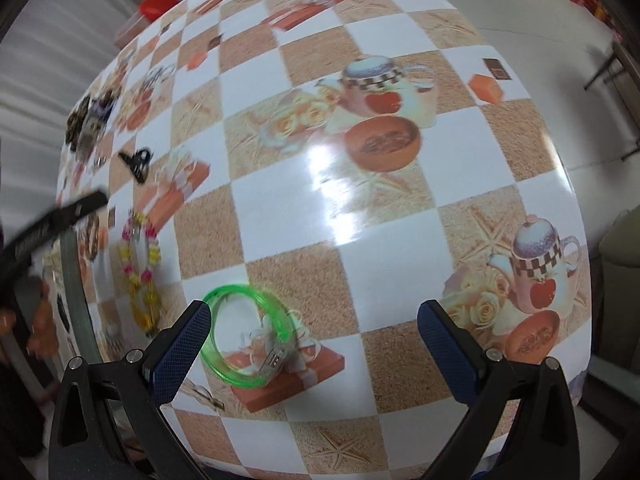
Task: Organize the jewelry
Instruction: 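Grasp the green bangle with the right tool while the left tool grasps the black claw clip, then carry the bangle and claw clip into the white tray and open both tools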
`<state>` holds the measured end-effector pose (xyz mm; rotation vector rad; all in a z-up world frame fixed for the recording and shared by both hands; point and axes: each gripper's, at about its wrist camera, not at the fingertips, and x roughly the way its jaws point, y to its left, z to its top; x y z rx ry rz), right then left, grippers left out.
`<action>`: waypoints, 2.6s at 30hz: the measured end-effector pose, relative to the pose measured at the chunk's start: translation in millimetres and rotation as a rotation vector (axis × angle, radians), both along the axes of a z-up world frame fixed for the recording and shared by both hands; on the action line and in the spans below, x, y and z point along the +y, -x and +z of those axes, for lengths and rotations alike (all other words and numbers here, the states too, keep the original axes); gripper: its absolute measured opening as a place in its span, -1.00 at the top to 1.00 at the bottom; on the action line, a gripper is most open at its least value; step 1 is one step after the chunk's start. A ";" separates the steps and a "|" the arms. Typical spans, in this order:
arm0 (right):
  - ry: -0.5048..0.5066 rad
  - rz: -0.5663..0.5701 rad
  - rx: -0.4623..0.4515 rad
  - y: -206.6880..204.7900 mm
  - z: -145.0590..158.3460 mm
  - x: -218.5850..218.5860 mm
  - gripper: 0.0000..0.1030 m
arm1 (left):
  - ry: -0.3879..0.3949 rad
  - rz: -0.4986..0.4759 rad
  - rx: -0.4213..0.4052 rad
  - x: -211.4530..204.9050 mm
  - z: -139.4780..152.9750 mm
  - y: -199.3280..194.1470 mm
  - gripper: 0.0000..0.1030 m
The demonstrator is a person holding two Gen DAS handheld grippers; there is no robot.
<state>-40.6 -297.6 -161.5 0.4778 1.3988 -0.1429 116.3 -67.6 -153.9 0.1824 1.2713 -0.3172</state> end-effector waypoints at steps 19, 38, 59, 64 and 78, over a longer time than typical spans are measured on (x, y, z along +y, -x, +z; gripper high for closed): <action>0.214 0.339 0.035 -16.7 -22.9 58.8 -0.28 | 0.014 -0.024 0.026 -35.4 -30.5 -21.3 -0.10; 0.151 0.289 0.019 -29.0 -12.3 65.9 0.87 | 0.069 -0.063 -0.038 -31.8 -0.5 -12.6 0.55; 0.005 0.139 -0.065 -42.3 20.0 50.1 0.87 | 0.139 0.028 -0.098 44.4 51.8 25.1 0.55; -0.003 0.152 -0.090 -50.8 31.4 62.8 0.87 | 0.142 0.073 -0.104 73.1 57.2 34.4 0.55; -0.038 0.264 -0.156 -81.1 60.1 124.8 0.87 | 0.142 0.230 -0.116 156.7 65.2 61.1 0.55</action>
